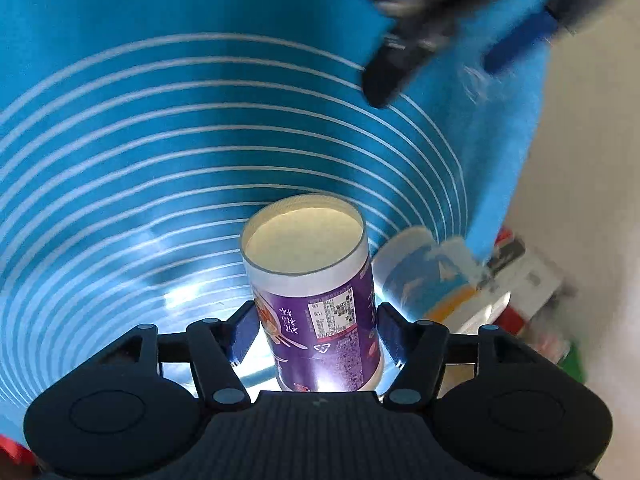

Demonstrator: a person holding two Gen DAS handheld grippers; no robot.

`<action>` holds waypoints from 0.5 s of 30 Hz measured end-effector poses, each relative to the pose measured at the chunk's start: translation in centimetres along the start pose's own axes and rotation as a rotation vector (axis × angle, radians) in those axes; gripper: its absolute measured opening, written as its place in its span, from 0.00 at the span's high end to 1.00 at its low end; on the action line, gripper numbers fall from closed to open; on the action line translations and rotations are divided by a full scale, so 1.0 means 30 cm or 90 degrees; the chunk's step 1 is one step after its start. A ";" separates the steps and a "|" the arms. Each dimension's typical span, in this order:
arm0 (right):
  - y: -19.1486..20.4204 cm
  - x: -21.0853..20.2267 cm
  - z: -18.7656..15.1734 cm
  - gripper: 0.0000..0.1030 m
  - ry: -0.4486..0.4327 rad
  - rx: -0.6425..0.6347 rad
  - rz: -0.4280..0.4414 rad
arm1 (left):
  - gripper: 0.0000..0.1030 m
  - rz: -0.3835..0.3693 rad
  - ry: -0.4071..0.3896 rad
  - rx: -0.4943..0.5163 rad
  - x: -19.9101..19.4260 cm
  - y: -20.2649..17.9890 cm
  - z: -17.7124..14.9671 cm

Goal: Flip cup upside down
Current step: 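Rotate the purple cup rim-down and lower it onto the mat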

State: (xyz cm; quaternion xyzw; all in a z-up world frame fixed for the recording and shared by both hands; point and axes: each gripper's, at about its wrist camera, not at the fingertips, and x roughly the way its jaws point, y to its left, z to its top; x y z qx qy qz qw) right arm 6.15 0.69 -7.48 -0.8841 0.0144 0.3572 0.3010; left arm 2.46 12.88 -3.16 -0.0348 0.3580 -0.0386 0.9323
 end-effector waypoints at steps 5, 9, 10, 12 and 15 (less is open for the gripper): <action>-0.091 -0.062 -0.106 0.40 -0.012 0.314 -0.023 | 0.13 -0.006 -0.011 0.006 -0.015 -0.018 0.011; -0.107 -0.115 -0.232 0.40 -0.040 0.636 -0.032 | 0.13 -0.013 -0.016 0.007 -0.018 -0.036 0.026; -0.098 -0.119 -0.269 0.40 -0.049 0.725 -0.033 | 0.13 -0.015 -0.017 0.008 -0.019 -0.041 0.030; -0.054 -0.125 -0.330 0.40 -0.066 0.873 -0.035 | 0.13 -0.020 -0.021 0.012 -0.024 -0.056 0.040; 0.040 -0.129 -0.405 0.40 -0.085 1.086 -0.042 | 0.13 -0.021 -0.029 0.025 -0.030 -0.081 0.051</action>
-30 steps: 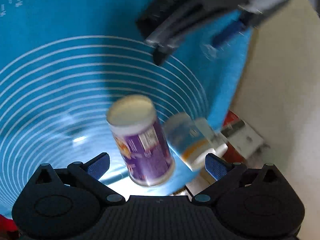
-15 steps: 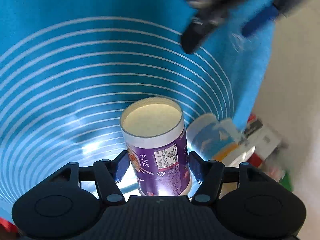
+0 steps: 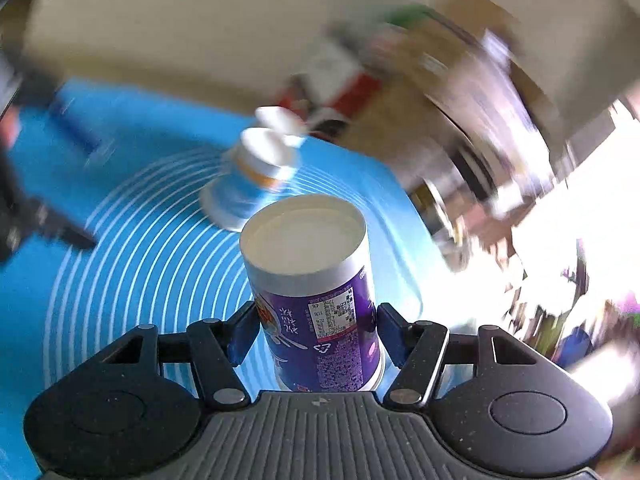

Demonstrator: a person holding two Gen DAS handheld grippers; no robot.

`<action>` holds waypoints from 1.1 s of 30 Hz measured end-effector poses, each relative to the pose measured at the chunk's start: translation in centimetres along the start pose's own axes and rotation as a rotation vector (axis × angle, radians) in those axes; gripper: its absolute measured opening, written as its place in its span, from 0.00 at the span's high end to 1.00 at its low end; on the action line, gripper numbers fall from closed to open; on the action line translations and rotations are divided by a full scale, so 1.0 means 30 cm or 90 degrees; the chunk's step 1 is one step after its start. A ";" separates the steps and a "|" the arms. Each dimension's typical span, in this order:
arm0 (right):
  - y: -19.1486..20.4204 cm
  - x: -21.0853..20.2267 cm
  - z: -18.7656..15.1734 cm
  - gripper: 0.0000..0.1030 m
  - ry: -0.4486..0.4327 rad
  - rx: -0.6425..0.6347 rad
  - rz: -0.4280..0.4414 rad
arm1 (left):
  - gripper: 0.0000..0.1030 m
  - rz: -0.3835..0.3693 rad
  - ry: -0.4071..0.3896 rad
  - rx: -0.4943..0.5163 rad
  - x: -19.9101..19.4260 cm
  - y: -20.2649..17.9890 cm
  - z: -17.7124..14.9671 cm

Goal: Flip cup upside down
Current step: 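Rotate the purple cup rim-down and lower it onto the mat, then open the right gripper and withdraw it from the purple cup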

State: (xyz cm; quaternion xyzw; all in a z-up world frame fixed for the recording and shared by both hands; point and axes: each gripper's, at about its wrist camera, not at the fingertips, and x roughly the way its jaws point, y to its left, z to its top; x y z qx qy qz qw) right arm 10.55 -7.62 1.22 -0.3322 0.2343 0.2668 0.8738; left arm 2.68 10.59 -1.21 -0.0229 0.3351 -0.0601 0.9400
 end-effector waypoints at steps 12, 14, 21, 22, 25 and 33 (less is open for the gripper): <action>-0.161 -0.011 -0.219 0.40 -0.045 0.387 0.006 | 0.13 0.007 0.010 0.017 0.023 -0.065 0.015; -0.160 -0.013 -0.217 0.39 -0.042 0.382 0.006 | 0.13 0.005 0.013 0.015 0.025 -0.067 0.013; -0.121 -0.033 -0.212 0.22 -0.047 0.379 -0.023 | 0.13 0.005 0.024 0.007 0.020 -0.082 0.018; -0.116 -0.051 -0.215 0.19 -0.048 0.387 -0.029 | 0.13 0.005 0.022 0.008 0.013 -0.084 0.018; -0.086 -0.133 -0.238 0.10 -0.065 0.424 -0.058 | 0.13 0.007 0.011 0.014 -0.007 -0.098 0.019; 0.027 -0.315 -0.343 0.00 -0.089 0.502 -0.121 | 0.13 0.009 -0.006 0.042 -0.051 -0.161 0.008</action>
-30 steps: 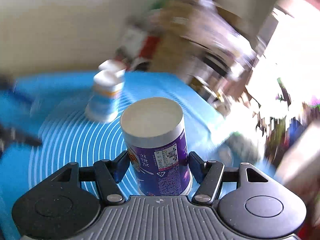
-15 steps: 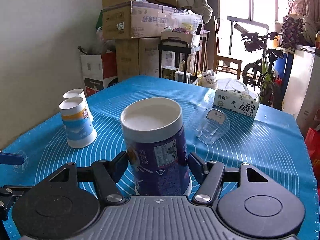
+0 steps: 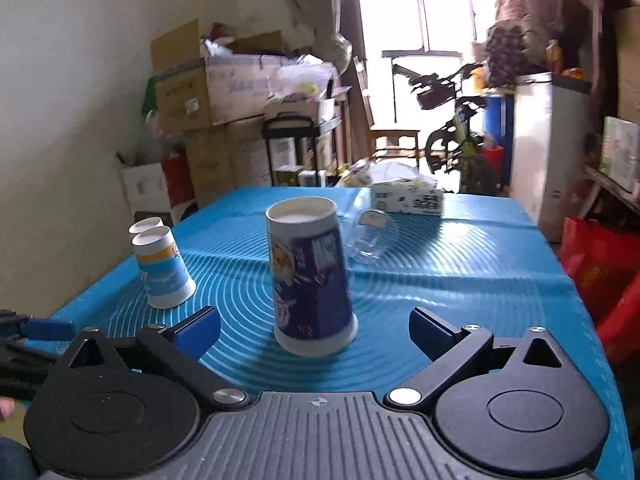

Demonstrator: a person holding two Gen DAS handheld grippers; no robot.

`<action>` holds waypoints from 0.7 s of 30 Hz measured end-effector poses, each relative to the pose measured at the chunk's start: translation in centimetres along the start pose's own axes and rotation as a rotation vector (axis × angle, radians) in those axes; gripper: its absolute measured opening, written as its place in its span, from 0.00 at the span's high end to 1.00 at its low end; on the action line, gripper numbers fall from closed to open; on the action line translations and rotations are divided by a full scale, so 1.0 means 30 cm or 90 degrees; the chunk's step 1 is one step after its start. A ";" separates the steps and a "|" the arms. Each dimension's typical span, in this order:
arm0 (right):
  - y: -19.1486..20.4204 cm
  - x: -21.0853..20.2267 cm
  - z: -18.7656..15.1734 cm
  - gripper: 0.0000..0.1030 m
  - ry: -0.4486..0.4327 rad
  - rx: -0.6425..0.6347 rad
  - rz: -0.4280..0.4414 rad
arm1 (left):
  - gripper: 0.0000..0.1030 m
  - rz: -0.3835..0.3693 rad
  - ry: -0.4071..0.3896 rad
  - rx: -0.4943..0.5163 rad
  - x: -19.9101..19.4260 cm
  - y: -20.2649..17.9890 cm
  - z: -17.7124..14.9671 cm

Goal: Flip cup upside down
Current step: 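Open the right gripper and withdraw it from the purple cup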

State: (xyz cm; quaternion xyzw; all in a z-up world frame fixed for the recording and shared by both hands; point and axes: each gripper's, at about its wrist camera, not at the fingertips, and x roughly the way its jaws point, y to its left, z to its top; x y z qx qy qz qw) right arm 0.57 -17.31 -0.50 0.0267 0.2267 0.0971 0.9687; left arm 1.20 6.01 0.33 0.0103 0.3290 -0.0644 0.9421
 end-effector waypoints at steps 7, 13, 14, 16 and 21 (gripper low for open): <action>-0.005 -0.104 -0.047 0.00 -0.009 0.021 -0.044 | 0.13 -0.009 -0.005 0.011 -0.021 -0.047 -0.018; -0.001 -0.136 -0.064 0.00 0.012 0.024 -0.061 | 0.13 -0.013 -0.004 0.022 -0.034 -0.076 -0.030; 0.000 -0.134 -0.068 0.00 0.020 0.023 -0.064 | 0.13 -0.013 -0.004 0.024 -0.036 -0.079 -0.032; 0.002 -0.134 -0.079 0.01 0.028 0.025 -0.066 | 0.13 -0.013 -0.005 0.027 -0.041 -0.082 -0.034; 0.002 -0.142 -0.095 0.01 0.036 0.026 -0.065 | 0.13 -0.011 -0.006 0.028 -0.050 -0.084 -0.039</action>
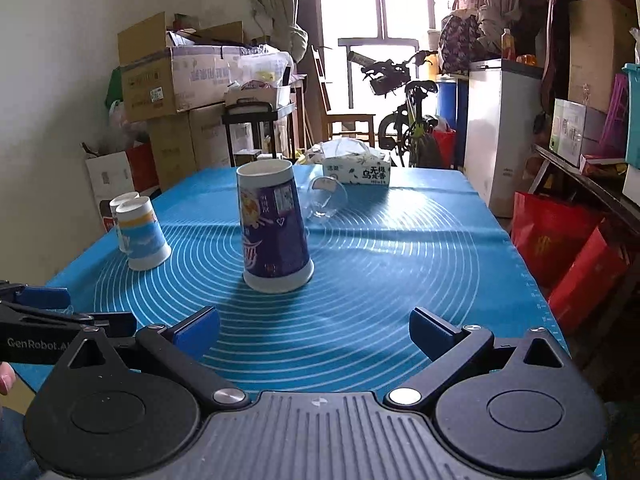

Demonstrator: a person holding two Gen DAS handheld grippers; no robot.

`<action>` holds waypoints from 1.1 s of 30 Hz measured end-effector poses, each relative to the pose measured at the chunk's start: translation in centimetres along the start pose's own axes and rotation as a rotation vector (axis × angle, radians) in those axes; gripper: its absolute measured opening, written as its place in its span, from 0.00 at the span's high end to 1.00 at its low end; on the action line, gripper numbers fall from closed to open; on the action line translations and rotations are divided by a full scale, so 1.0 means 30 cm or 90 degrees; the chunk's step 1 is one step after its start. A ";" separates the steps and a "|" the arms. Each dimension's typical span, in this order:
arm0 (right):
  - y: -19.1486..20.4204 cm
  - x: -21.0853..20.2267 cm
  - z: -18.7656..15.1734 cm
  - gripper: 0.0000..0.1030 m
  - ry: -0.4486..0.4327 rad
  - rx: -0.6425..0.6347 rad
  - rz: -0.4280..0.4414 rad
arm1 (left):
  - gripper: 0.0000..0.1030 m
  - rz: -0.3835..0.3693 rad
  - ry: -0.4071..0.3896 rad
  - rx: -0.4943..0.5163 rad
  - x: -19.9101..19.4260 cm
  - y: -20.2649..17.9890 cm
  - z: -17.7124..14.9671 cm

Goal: Flip cup upside down
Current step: 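Open the right gripper and withdraw it from the purple cup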

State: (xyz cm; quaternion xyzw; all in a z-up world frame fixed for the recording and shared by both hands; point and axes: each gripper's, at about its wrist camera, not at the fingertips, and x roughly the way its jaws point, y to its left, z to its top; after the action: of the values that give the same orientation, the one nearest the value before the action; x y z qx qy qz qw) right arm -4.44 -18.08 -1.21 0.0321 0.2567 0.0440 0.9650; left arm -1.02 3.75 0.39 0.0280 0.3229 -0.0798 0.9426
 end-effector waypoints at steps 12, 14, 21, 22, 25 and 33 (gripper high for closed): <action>0.015 -0.005 -0.005 0.04 -0.003 -0.015 -0.004 | 0.13 0.000 0.006 0.000 -0.001 -0.002 -0.015; 0.019 -0.005 -0.007 0.04 -0.003 -0.022 -0.007 | 0.13 0.000 0.006 -0.001 -0.001 -0.002 -0.015; 0.021 -0.008 -0.007 0.04 -0.005 -0.022 -0.008 | 0.13 0.000 0.008 0.002 0.002 -0.006 -0.017; 0.021 -0.007 -0.007 0.04 -0.005 -0.020 -0.008 | 0.13 0.000 0.008 0.002 0.003 -0.005 -0.017; 0.022 -0.006 -0.008 0.04 -0.001 -0.019 -0.011 | 0.13 -0.002 0.011 0.001 0.004 -0.003 -0.017; 0.018 -0.008 -0.005 0.04 -0.001 -0.019 -0.012 | 0.13 -0.003 0.007 0.007 -0.003 -0.008 -0.016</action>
State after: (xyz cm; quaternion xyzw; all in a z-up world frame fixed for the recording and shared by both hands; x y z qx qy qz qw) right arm -4.77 -17.56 -1.16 0.0153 0.2556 0.0383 0.9659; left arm -1.44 3.59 0.07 0.0326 0.3279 -0.0834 0.9404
